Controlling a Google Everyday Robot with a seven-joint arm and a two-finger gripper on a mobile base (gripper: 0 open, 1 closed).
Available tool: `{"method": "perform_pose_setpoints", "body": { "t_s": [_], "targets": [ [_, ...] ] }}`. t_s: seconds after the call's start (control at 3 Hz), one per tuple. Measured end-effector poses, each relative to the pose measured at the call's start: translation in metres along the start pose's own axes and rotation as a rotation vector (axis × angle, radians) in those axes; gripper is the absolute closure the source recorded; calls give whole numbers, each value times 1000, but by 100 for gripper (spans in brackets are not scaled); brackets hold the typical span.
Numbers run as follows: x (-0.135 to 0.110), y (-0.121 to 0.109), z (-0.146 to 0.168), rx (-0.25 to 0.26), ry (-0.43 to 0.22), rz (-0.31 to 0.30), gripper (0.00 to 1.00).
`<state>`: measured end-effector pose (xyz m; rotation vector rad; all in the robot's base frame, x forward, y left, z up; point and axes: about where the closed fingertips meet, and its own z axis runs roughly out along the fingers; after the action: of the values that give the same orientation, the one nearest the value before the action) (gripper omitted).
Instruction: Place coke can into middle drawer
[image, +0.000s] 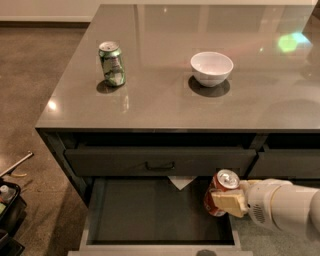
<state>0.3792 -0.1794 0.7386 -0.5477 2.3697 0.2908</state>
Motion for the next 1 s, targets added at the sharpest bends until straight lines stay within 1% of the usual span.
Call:
{"method": "perform_pose_setpoints", "body": {
  "t_s": [0.33, 0.67, 1.0],
  "targets": [
    [29, -8, 46, -28, 5, 69, 100],
    [53, -13, 85, -87, 15, 131, 100],
    [74, -17, 116, -162, 29, 193, 100]
  ]
}}
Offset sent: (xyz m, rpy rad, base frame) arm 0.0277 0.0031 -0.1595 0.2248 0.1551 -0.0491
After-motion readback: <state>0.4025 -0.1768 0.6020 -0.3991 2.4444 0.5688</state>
